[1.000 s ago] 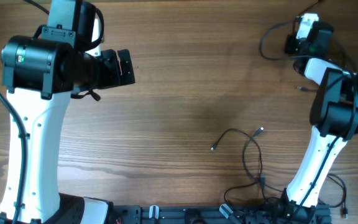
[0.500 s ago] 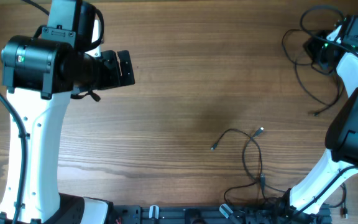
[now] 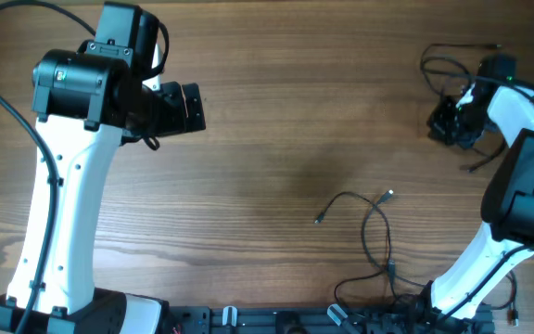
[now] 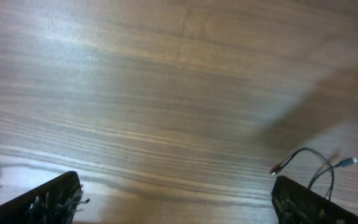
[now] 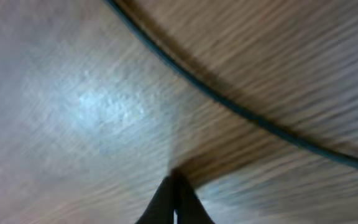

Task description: Untangle cables

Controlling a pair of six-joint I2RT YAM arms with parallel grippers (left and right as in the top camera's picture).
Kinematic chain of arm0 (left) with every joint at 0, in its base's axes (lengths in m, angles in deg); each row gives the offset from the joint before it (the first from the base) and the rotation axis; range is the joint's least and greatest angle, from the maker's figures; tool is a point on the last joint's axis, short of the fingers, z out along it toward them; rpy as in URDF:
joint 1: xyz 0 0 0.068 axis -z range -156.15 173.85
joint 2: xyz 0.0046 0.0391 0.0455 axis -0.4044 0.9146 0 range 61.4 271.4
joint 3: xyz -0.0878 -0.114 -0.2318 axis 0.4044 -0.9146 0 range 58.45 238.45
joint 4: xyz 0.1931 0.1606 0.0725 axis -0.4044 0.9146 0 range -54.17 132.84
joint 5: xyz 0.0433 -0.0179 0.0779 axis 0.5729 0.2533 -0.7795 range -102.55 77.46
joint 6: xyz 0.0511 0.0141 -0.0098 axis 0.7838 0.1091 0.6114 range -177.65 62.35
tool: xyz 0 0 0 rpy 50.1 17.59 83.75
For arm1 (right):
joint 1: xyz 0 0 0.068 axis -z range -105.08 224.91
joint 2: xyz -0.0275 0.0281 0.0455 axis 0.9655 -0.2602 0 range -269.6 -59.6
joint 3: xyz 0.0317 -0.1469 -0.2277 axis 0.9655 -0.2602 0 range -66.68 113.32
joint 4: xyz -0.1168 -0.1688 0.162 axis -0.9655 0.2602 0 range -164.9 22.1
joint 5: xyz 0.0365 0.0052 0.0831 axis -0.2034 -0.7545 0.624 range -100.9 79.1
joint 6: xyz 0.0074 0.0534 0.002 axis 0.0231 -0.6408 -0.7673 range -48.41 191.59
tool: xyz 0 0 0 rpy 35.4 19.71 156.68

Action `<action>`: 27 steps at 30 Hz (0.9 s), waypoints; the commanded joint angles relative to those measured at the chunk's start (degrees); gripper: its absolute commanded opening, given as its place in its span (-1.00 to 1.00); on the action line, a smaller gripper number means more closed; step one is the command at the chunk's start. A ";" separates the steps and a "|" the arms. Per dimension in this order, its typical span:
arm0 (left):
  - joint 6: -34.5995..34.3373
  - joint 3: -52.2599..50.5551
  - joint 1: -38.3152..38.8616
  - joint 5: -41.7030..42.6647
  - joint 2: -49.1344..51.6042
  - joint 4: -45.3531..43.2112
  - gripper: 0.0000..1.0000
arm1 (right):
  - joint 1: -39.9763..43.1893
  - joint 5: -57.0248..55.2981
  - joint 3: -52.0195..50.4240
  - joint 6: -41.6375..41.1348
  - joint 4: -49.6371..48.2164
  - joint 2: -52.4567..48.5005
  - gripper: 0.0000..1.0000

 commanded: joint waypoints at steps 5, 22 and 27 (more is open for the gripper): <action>3.37 -0.22 0.09 -0.76 0.07 1.51 1.00 | 0.20 -12.37 -20.11 1.66 -40.04 0.11 -0.92; 3.23 -0.22 0.09 1.49 0.07 1.75 1.00 | 4.00 4.46 -15.47 13.25 -64.57 2.69 -0.92; 3.02 -0.22 0.09 1.88 0.07 0.94 1.00 | -7.78 -6.64 -15.47 13.44 -65.79 2.51 -0.92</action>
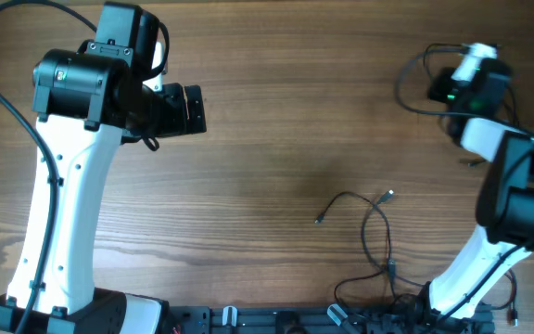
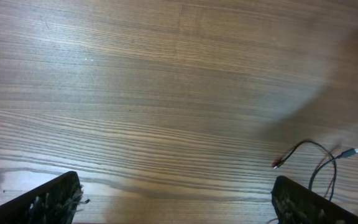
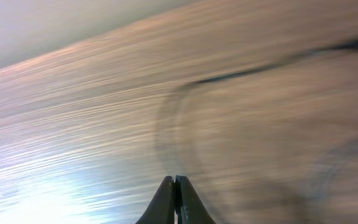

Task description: Untangle cables

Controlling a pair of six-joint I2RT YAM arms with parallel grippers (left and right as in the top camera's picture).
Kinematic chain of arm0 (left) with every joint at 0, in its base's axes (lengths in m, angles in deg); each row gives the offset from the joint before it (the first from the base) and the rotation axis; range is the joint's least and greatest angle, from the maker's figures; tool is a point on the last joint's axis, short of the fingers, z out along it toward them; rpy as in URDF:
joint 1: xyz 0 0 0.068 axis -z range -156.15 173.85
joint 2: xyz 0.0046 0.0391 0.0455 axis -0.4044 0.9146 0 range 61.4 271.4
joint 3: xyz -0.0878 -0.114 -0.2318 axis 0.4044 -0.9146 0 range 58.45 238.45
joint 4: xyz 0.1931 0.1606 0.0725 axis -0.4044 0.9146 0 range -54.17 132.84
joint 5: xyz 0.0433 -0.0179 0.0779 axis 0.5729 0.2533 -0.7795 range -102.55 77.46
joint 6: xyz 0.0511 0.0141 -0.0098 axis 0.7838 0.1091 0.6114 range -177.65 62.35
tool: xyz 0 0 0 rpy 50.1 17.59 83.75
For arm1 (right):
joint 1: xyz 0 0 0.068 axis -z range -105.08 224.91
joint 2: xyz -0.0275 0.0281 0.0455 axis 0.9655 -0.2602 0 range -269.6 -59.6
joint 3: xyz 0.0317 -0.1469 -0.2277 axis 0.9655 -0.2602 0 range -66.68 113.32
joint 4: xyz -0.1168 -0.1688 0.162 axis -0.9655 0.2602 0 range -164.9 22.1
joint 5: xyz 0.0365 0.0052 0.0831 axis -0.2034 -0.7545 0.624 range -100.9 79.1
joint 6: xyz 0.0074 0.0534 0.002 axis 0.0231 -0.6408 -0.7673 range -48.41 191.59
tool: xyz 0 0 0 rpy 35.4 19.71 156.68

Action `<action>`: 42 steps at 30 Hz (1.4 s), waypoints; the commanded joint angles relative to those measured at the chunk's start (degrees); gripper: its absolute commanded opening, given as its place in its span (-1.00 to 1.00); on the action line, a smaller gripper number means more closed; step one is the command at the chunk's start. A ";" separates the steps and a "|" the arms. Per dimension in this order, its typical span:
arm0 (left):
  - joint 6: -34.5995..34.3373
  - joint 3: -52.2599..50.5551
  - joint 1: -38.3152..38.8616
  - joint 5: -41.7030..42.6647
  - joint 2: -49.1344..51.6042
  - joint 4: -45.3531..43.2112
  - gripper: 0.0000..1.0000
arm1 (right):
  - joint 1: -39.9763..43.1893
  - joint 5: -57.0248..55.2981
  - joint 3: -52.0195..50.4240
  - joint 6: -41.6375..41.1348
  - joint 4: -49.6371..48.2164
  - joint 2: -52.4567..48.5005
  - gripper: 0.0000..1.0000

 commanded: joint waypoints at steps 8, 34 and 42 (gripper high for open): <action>0.50 -0.24 0.09 0.92 0.07 3.45 1.00 | -5.88 -6.16 1.31 5.53 -2.08 -8.39 -0.92; -0.17 -0.22 0.09 2.95 0.07 0.81 1.00 | 23.04 -7.37 7.87 -13.53 10.40 -1.25 -0.92; 1.75 -0.24 0.09 3.02 0.07 -0.11 1.00 | 23.39 -39.58 7.50 -78.77 61.55 13.14 -0.92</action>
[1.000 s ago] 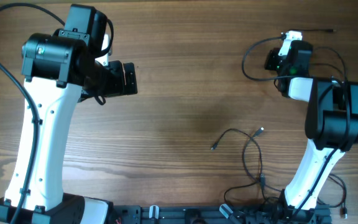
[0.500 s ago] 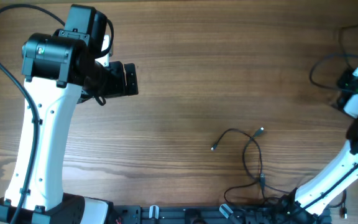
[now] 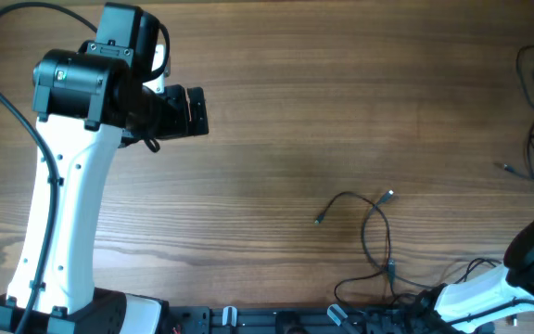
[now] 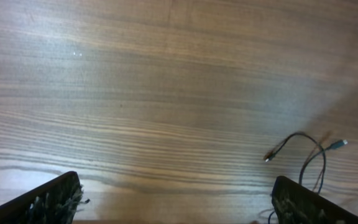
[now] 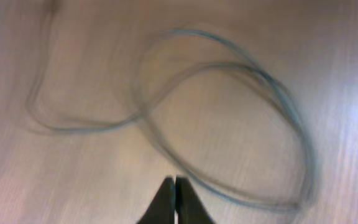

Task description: Untangle cables

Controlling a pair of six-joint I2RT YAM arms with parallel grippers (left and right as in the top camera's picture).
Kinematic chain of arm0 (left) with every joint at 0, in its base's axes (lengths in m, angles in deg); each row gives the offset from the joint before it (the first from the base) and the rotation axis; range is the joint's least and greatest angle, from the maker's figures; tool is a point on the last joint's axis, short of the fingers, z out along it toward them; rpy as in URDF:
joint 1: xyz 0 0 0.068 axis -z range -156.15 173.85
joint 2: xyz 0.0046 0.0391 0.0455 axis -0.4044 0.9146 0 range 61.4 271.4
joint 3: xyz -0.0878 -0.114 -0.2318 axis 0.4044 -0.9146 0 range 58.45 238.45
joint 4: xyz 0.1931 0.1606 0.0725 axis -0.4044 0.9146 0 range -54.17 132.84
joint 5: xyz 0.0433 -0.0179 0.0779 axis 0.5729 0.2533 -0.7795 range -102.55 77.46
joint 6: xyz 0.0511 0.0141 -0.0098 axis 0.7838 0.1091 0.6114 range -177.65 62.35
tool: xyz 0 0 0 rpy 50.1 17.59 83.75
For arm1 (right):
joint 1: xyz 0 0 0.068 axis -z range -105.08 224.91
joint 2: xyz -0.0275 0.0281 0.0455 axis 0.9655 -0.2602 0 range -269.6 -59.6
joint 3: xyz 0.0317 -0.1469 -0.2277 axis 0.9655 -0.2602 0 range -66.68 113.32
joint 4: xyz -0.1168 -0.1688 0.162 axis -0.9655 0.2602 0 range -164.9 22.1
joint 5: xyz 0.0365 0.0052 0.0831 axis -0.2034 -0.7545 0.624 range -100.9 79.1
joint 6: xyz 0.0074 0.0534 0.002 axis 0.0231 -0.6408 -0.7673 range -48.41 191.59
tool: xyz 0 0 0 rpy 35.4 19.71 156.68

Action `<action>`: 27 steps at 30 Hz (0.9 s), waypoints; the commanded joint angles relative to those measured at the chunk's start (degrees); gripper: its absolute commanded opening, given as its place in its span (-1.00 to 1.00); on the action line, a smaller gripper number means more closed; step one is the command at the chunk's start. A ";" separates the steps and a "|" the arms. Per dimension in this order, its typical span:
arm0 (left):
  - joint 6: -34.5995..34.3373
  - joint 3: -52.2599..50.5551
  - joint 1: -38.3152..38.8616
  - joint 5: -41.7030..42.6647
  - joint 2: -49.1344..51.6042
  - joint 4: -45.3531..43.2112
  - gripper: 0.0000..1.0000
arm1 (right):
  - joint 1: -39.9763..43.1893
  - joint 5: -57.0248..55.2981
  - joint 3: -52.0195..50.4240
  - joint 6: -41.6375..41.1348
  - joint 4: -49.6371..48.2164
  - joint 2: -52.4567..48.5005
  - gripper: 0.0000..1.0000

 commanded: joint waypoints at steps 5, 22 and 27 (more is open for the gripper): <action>4.68 -0.24 0.09 0.46 0.07 -0.72 1.00 | 1.62 -16.79 -7.08 -59.71 25.05 -0.94 -0.92; 6.10 -0.26 0.09 0.48 0.07 1.11 0.94 | 6.14 -13.60 -7.69 -38.69 1.36 -10.60 -0.92; 5.90 -0.26 0.09 0.50 0.07 0.28 0.96 | 5.38 -3.87 -7.67 -32.85 -9.25 -17.79 -0.92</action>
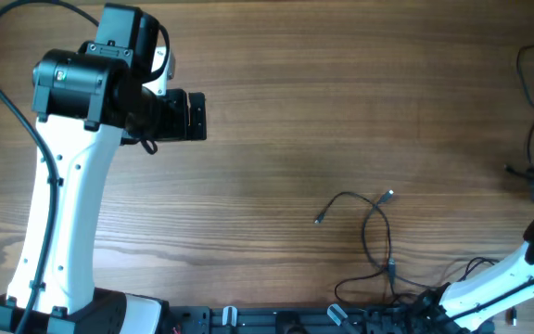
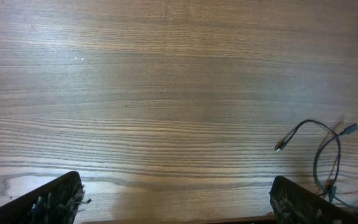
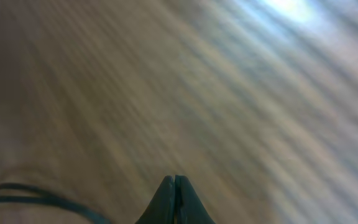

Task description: Untangle cables

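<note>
A thin black cable (image 1: 343, 195) with small plugs lies loose on the wooden table (image 1: 276, 167), front right of centre; it also shows at the right of the left wrist view (image 2: 309, 122). A second black cable (image 1: 527, 139) runs down the far right edge, one plug end (image 1: 510, 169) pointing left. My right gripper sits at that edge, fingers pressed shut (image 3: 175, 182) in a blurred view, with a stretch of that cable (image 3: 17, 198) beside them. My left gripper (image 1: 197, 116) hangs open at the upper left (image 2: 176, 205), holding nothing.
The robot's own wiring and base rail (image 1: 360, 320) run along the front edge, where the loose cable's tail reaches. The right arm's white link (image 1: 499, 283) rises from the front right corner.
My right gripper moved down the right edge, toward the front, still shut. The right-hand cable shifted slightly with it. The left arm and the centre cable stayed put.
First my right gripper was shut down among a cable bundle at the back right. Then it stood further back with the cable looped around it. Later gripper and cable were at the far right edge, and now the gripper is lower there. The left gripper stayed open throughout.
</note>
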Controlling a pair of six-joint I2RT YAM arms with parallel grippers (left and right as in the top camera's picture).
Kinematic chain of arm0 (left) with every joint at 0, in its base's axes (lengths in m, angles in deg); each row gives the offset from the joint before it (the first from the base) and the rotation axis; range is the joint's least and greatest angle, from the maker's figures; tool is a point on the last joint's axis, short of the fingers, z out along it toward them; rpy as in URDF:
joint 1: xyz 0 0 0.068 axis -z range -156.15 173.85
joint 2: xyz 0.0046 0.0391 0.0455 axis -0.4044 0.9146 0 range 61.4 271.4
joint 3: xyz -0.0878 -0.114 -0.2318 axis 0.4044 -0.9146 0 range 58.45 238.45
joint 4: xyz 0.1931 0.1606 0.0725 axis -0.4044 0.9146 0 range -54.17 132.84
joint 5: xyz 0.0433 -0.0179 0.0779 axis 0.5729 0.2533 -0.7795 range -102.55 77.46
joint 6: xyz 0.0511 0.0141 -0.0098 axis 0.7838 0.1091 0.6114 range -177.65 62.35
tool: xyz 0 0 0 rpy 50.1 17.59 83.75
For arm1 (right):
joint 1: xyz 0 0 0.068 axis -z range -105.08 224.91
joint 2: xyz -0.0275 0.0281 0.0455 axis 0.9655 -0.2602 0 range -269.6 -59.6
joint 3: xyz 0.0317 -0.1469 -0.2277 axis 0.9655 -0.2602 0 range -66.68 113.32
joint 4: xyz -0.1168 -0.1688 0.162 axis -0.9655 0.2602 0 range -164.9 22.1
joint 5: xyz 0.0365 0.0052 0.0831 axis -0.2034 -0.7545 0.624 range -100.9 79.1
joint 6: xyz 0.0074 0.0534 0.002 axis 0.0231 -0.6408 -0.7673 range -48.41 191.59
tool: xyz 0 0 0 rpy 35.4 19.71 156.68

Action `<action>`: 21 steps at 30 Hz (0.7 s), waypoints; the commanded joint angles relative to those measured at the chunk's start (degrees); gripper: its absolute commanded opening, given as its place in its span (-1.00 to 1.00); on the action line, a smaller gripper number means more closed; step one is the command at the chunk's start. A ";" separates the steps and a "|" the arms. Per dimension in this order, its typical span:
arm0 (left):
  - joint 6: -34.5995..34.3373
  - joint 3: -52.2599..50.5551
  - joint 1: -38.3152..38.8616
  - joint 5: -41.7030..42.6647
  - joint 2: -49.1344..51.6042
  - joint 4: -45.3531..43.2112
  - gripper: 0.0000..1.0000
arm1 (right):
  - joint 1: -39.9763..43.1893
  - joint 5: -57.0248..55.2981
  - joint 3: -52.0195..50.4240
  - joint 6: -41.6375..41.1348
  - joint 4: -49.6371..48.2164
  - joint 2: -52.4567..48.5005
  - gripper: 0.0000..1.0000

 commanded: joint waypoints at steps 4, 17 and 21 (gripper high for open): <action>0.68 -0.26 0.09 0.57 0.07 -1.31 1.00 | -4.44 18.56 -0.85 11.69 -20.22 -12.39 -0.92; -2.54 -0.26 0.09 1.60 0.07 -1.75 1.00 | -18.78 12.13 6.69 33.86 -52.48 -14.32 -0.91; -2.56 -0.26 0.09 1.55 0.07 -2.82 1.00 | -19.80 30.25 8.44 51.34 -42.38 -7.69 -0.92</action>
